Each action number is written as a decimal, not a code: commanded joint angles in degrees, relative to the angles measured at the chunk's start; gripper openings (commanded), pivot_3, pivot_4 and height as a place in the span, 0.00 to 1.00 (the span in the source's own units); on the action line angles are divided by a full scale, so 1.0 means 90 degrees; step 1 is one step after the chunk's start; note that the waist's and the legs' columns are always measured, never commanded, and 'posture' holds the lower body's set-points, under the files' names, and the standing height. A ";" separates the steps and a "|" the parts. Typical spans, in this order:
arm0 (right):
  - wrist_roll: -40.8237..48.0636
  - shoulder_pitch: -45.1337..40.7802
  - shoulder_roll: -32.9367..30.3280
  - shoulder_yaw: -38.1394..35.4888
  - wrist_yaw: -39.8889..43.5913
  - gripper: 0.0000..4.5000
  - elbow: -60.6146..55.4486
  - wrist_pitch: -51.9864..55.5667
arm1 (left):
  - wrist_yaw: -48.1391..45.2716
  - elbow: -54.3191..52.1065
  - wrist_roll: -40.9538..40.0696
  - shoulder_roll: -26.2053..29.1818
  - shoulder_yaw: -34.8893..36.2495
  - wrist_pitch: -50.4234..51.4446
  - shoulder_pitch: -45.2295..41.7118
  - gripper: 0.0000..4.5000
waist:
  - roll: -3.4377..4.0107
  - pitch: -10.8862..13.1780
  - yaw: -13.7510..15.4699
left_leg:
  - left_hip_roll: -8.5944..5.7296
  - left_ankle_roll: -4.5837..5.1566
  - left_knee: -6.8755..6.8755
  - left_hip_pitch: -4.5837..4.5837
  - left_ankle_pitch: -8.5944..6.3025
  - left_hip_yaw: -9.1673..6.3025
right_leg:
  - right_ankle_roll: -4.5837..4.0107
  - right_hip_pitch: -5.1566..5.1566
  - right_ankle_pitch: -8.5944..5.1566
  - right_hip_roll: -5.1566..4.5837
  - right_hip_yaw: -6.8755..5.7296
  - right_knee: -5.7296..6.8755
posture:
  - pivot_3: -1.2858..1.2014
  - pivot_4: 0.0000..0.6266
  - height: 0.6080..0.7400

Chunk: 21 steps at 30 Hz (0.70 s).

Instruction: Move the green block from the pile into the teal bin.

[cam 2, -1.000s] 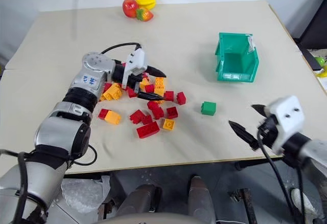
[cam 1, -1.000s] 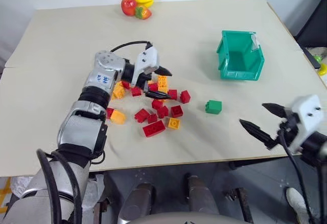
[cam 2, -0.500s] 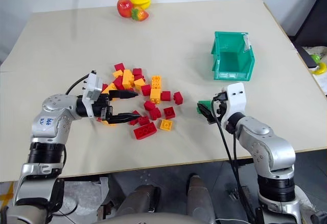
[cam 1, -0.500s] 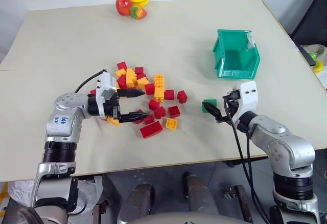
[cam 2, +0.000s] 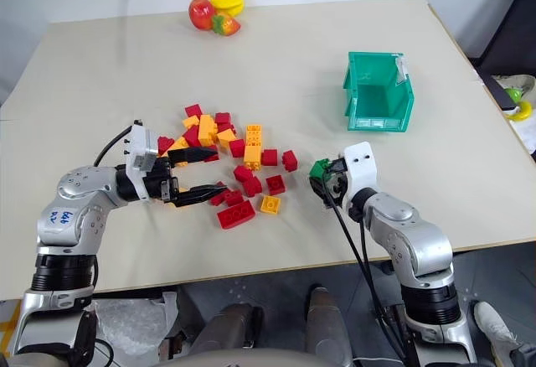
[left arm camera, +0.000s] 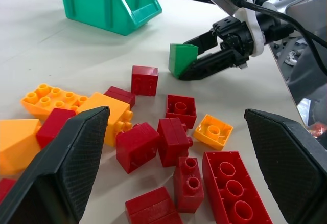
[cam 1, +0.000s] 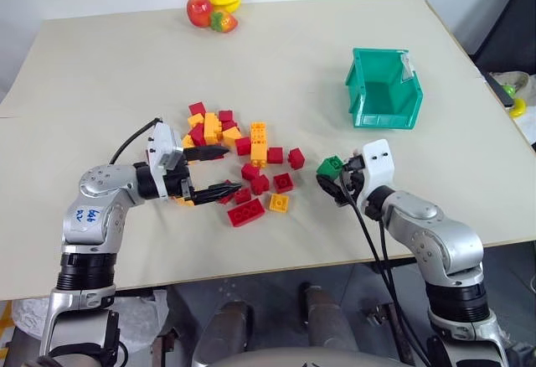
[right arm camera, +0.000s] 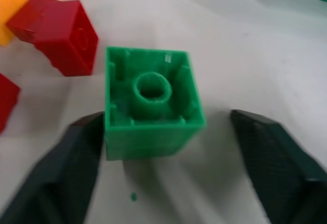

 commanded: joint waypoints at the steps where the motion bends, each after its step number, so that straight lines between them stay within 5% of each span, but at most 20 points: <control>1: 0.0014 0.0094 0.0099 -0.0026 0.0072 0.61 -0.0295 -0.0095 | -0.0074 -0.0117 -0.0180 0.0116 -0.0012 -0.0090 -0.0070 1.00 | 0.0000 0.0000 -0.0003 | 0.0000 0.0000 0.0000 0.0000 0.0000 0.0000 | 0.0000 0.0000 0.0000 0.0000 0.0000 -0.0001 | 0.52 0.24 1.00; 5: -0.0011 0.0008 0.0139 -0.0093 0.0176 0.33 -0.0418 -0.0327 | -0.0106 -0.0007 -0.0167 0.0140 -0.0108 -0.0158 -0.0135 1.00 | 0.0000 0.0000 -0.0012 | 0.0001 -0.0001 -0.0002 0.0000 0.0000 0.0001 | 0.0000 -0.0001 0.0000 0.0002 0.0001 -0.0002 | 0.52 0.24 1.00; 17: -0.0389 -0.0700 -0.0783 -0.0602 0.0510 0.33 -0.0434 -0.0854 | 0.1419 -0.0141 0.0565 -0.0758 -0.0715 -0.0576 -0.0594 1.00 | 0.0000 0.0001 0.0023 | -0.0006 0.0001 -0.0002 -0.0002 0.0000 0.0002 | 0.0002 0.0002 0.0001 -0.0003 0.0001 -0.0011 | 0.52 0.24 1.00; 21: -0.1055 -0.2538 -0.1550 -0.0493 0.0948 0.33 0.1932 -0.1755 | 0.2436 0.0798 0.1034 -0.1751 -0.0991 -0.0942 -0.1499 1.00 | 0.0004 0.0004 0.0011 | -0.0021 0.0014 0.0001 -0.0002 0.0009 0.0029 | 0.0010 0.0000 0.0022 -0.0017 0.0002 -0.0031 | 0.52 0.24 1.00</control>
